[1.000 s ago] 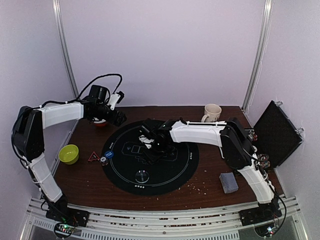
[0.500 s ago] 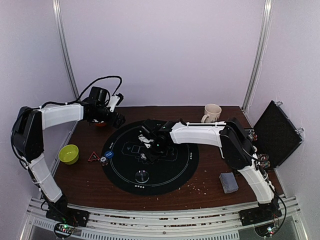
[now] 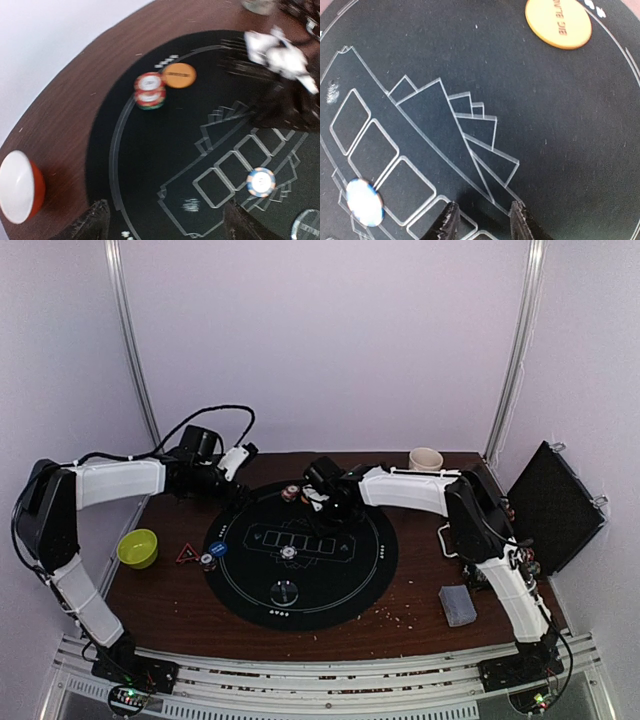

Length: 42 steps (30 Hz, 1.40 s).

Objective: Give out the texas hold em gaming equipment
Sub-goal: Pick up the poker chip from the poker table mat.

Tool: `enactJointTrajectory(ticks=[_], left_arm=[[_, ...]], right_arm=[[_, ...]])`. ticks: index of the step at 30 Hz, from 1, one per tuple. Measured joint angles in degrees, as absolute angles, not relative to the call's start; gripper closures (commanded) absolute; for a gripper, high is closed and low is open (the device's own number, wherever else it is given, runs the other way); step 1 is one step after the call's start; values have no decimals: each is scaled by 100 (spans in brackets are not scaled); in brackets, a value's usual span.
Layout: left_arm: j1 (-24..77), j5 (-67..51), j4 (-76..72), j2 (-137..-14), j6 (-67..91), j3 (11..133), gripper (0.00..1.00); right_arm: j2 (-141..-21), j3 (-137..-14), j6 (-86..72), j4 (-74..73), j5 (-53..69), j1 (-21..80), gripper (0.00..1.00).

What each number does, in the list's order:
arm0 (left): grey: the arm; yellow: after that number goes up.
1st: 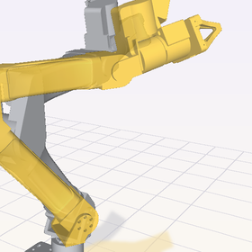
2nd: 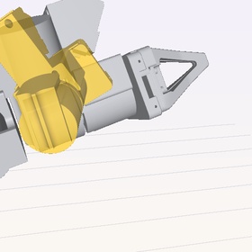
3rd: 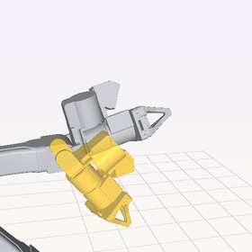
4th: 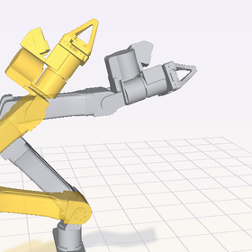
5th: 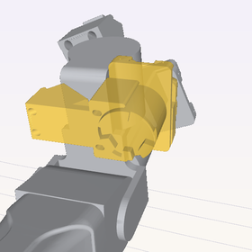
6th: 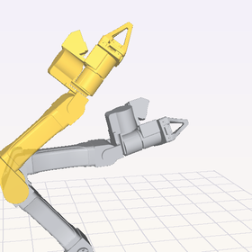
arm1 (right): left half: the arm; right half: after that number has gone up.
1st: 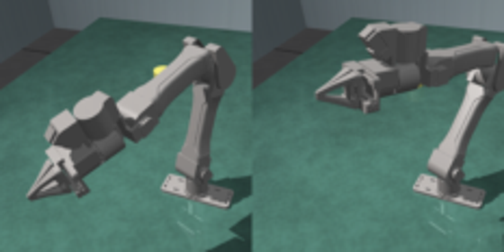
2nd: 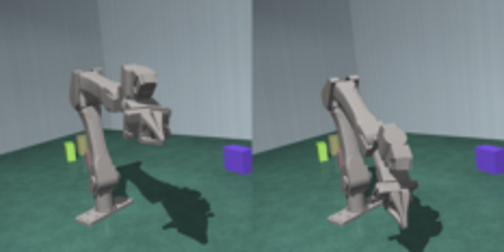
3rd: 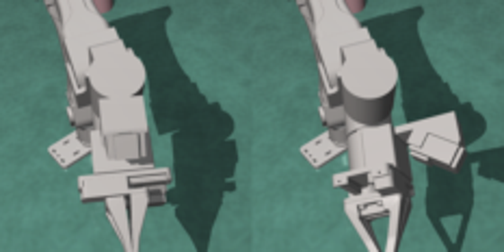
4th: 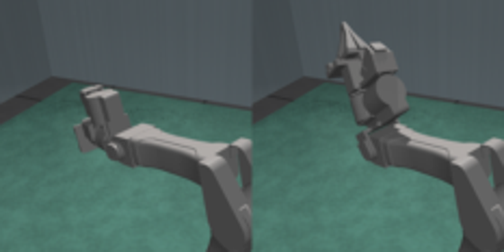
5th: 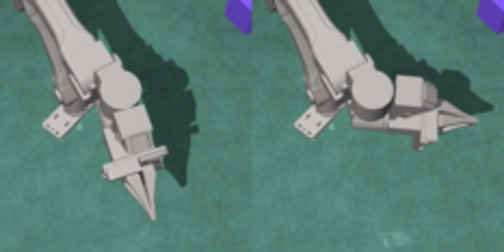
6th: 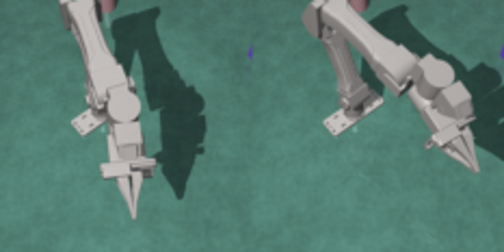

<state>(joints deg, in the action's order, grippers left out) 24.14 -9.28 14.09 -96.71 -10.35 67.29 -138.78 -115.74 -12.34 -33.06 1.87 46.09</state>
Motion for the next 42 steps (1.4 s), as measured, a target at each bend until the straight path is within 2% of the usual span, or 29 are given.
enactJointTrajectory(ticks=[3,7,14,20,24,29,32,42], left_arm=[[3153,-1068,1437,-9649,-1437,6528,15],[3802,-1247,1551,-10285,-1680,6751,15],[3819,-1007,1833,-11585,-1820,7426,29],[3809,-963,2023,-11760,-1848,7725,38],[3815,-915,2102,-11764,-1865,7749,25],[3809,-899,2248,-11675,-1944,7741,23],[3809,-856,2460,-11561,-2062,7649,27],[3819,-786,2536,-11552,-2121,7612,51]], right_arm=[[-13474,-10919,-1444,-2982,423,4491,61],[-12713,-10127,-1697,-2808,578,4204,60],[-11668,-9529,-1852,-2532,263,3859,58],[-11513,-9292,-1865,-2462,150,3889,58],[-11513,-9233,-1863,-2475,128,3892,58],[-11513,-9236,-1846,-2475,126,3892,58],[-11513,-9233,-1841,-2475,126,3892,58],[-11513,-9233,-1826,-2480,71,3892,58]])
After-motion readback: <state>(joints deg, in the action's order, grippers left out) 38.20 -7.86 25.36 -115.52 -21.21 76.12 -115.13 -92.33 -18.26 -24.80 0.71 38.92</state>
